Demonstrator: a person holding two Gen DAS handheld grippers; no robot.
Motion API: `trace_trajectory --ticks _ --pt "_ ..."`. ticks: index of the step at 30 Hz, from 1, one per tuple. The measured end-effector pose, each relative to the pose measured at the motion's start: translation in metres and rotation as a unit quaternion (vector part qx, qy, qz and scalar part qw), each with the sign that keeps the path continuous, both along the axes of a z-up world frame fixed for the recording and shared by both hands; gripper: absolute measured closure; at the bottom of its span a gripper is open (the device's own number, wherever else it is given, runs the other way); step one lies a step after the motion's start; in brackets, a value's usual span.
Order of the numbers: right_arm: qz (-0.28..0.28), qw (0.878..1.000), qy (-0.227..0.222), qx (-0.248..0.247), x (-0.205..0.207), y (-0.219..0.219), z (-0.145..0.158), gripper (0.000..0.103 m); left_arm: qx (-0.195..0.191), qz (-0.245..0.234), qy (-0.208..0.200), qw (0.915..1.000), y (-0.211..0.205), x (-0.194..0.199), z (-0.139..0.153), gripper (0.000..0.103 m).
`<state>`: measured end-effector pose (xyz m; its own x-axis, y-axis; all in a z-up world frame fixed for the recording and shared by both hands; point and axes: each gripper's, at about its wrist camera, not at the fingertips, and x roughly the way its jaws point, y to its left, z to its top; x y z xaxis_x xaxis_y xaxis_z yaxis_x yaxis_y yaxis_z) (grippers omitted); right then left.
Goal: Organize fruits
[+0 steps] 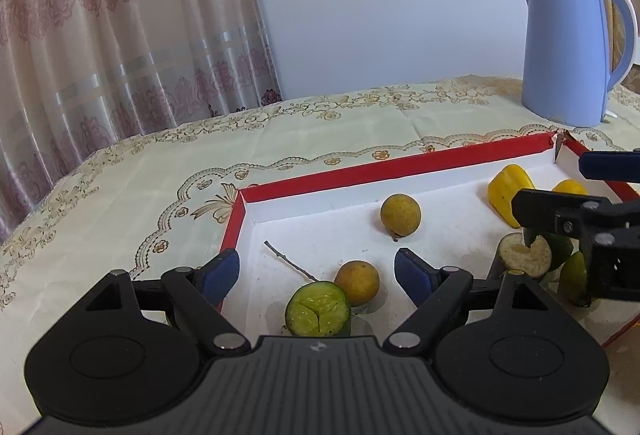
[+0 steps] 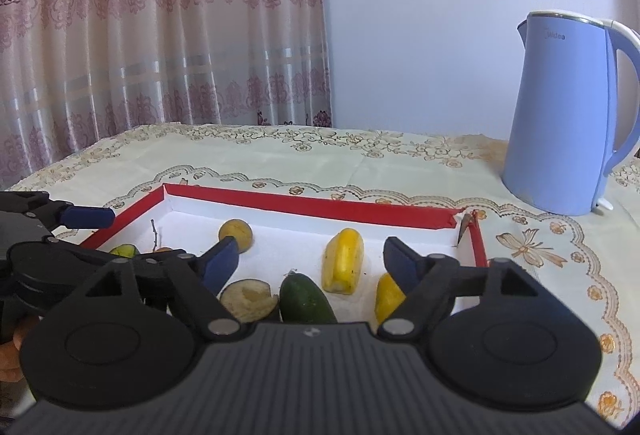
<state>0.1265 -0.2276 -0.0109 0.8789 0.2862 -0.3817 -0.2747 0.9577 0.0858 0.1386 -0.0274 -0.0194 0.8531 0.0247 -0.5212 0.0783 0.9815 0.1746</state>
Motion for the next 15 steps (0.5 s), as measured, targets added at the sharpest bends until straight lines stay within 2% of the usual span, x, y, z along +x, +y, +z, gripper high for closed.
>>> trace_trajectory --ticks 10,15 --pt "-0.020 1.000 0.009 0.003 -0.016 -0.004 -0.004 0.011 -0.012 0.002 -0.001 0.9999 0.004 -0.003 0.004 0.018" --pt "-0.028 1.000 0.004 0.007 -0.030 -0.005 -0.004 0.002 -0.020 0.003 0.001 0.9998 0.007 -0.003 0.005 0.017"
